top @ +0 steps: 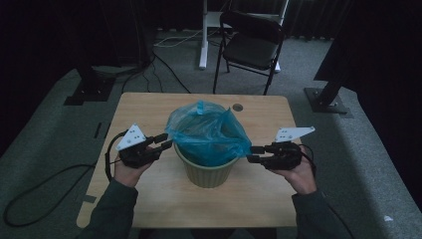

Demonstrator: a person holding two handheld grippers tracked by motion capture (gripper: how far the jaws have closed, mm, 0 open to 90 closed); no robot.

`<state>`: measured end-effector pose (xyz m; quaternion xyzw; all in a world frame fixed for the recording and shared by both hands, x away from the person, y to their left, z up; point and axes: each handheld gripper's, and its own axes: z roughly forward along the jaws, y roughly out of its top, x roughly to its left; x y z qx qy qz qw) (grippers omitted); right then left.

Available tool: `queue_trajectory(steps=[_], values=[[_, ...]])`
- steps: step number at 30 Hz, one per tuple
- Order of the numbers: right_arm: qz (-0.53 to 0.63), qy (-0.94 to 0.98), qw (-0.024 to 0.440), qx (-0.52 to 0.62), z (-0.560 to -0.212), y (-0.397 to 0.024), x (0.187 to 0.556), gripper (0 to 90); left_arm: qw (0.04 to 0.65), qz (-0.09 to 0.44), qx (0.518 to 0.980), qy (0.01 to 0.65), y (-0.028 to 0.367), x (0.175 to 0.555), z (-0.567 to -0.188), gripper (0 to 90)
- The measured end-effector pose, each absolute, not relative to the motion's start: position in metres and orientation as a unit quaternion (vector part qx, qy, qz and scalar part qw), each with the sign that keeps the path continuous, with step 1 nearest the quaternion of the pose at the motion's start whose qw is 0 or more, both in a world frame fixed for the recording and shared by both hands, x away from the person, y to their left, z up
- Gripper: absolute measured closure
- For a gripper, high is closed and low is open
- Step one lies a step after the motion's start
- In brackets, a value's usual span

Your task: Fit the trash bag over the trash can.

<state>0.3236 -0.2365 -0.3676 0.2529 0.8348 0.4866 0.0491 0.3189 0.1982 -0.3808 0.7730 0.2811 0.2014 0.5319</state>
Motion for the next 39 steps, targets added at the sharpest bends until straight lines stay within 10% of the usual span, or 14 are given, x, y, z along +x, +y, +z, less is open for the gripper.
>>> queue_trajectory(steps=[25, 34, 39], values=[[0.534, 0.798, 0.063, 0.274, -0.347, -0.236, 0.340, 59.9, 0.503, 0.155, 0.813, 0.249, 0.148, 0.346, -0.361, 56.2], [0.529, 0.802, 0.040, 0.275, -0.355, -0.234, 0.339, 87.2, 0.500, 0.164, 0.816, 0.237, 0.147, 0.334, -0.366, 88.1], [0.525, 0.809, 0.031, 0.264, -0.359, -0.233, 0.332, 88.8, 0.512, 0.165, 0.810, 0.235, 0.154, 0.322, -0.368, 89.3]])
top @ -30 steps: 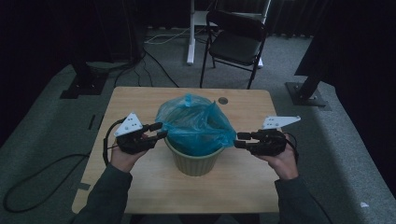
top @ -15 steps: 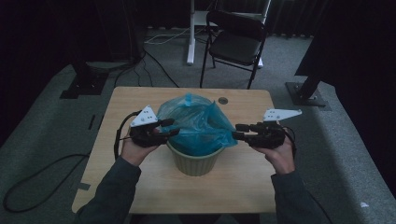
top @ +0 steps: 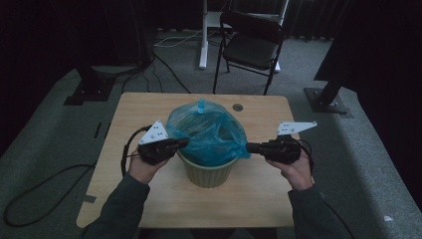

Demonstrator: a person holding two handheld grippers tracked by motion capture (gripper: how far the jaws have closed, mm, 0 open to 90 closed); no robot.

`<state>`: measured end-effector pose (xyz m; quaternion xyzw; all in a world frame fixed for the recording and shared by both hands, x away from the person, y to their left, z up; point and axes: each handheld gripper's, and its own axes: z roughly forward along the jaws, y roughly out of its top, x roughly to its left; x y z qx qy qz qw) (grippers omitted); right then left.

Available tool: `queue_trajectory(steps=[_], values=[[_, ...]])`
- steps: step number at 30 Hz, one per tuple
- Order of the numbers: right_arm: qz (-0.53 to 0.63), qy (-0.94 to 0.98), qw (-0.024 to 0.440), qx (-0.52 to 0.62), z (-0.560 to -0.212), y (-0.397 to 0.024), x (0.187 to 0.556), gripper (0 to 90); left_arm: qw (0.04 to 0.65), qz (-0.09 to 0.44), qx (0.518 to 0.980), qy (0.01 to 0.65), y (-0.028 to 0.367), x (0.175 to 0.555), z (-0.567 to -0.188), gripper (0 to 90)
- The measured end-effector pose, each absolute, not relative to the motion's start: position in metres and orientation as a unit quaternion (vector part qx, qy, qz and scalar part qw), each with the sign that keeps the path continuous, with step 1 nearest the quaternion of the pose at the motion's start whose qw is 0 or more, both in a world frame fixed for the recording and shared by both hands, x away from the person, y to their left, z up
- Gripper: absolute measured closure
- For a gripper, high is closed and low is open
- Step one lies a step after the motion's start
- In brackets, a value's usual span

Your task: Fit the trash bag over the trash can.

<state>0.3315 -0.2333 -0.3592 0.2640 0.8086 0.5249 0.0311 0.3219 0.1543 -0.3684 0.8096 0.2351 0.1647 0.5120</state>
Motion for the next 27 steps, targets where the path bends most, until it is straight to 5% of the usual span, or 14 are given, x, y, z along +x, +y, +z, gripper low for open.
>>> queue_trajectory(steps=[27], values=[[0.483, 0.839, -0.028, 0.249, -0.402, -0.225, 0.328, 89.7, 0.507, 0.145, 0.819, 0.225, 0.177, 0.284, -0.413, 89.4]])
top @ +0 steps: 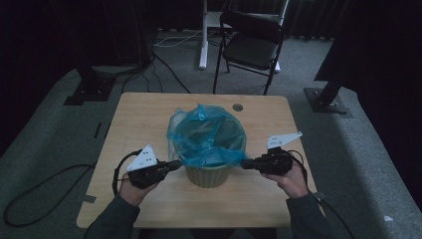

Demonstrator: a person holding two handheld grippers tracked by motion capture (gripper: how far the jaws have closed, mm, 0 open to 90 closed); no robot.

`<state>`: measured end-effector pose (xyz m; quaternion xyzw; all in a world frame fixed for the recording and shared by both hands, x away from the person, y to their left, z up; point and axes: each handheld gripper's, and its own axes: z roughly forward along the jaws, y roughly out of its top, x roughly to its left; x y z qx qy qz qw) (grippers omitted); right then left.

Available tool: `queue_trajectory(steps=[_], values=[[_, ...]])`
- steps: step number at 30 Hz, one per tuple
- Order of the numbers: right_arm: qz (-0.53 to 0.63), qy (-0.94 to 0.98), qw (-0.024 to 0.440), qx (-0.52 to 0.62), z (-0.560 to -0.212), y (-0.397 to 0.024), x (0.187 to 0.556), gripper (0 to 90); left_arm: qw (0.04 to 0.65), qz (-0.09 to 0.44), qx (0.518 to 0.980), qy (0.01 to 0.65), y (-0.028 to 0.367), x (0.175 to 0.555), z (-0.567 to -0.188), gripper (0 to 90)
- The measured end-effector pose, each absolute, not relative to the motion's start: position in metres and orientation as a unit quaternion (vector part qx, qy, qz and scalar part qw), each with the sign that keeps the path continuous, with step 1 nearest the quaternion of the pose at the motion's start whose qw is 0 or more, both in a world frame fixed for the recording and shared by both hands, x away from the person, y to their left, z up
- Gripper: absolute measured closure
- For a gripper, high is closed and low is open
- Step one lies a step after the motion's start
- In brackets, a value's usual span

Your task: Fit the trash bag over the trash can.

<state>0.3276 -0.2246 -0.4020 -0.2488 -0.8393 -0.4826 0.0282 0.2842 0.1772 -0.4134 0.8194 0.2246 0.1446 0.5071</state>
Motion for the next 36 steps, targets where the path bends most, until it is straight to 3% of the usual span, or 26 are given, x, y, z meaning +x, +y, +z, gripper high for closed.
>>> queue_trajectory(steps=[15, 28, 36], values=[[-0.441, -0.857, 0.050, -0.261, -0.424, -0.220, 0.335, 89.9, 0.496, 0.142, 0.834, 0.194, 0.165, 0.283, -0.425, 89.4], [-0.409, -0.872, 0.043, -0.264, -0.426, -0.216, 0.339, 89.9, 0.487, 0.143, 0.839, 0.196, 0.165, 0.285, -0.430, 89.3], [-0.370, -0.885, 0.012, -0.282, -0.428, -0.217, 0.341, 89.9, 0.480, 0.143, 0.837, 0.221, 0.175, 0.292, -0.435, 89.1]])
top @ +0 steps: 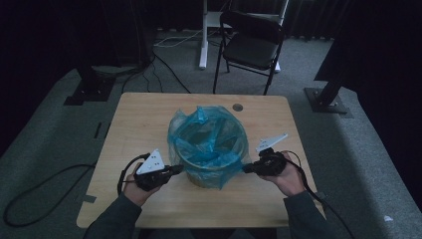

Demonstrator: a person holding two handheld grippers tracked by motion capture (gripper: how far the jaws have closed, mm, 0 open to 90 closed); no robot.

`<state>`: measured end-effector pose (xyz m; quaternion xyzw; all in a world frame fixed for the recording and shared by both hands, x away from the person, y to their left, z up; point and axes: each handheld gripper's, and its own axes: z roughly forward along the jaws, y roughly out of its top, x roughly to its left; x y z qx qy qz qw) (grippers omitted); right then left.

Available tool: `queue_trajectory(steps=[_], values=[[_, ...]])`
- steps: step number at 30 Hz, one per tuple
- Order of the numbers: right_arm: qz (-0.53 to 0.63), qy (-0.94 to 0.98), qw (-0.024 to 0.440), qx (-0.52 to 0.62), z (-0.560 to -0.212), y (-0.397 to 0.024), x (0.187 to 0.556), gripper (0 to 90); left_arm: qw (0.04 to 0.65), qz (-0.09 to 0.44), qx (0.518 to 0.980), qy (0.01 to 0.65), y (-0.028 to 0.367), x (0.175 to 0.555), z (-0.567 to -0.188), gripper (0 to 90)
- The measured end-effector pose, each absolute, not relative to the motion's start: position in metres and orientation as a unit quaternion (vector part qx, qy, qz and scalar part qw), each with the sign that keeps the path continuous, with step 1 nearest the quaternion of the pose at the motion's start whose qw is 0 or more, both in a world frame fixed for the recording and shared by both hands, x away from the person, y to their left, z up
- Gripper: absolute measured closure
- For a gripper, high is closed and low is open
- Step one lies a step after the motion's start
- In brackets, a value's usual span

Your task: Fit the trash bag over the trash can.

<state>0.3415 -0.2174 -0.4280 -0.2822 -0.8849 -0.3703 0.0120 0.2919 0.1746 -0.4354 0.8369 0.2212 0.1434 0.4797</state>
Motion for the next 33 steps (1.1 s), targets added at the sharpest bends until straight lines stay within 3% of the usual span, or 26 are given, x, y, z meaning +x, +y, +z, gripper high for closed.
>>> queue_trajectory(steps=[5, 9, 16, 33], values=[[-0.389, -0.874, 0.008, -0.291, -0.425, -0.227, 0.342, 89.8, 0.502, 0.139, 0.814, 0.255, 0.191, 0.298, -0.432, 86.5], [-0.402, -0.867, 0.001, -0.295, -0.417, -0.238, 0.340, 89.0, 0.516, 0.143, 0.800, 0.270, 0.202, 0.298, -0.428, 79.3], [-0.442, -0.852, -0.008, -0.283, -0.403, -0.250, 0.334, 72.2, 0.529, 0.150, 0.790, 0.271, 0.210, 0.295, -0.421, 66.7], [-0.479, -0.825, -0.061, -0.295, -0.384, -0.253, 0.342, 69.8, 0.545, 0.187, 0.767, 0.283, 0.218, 0.303, -0.399, 62.0]])
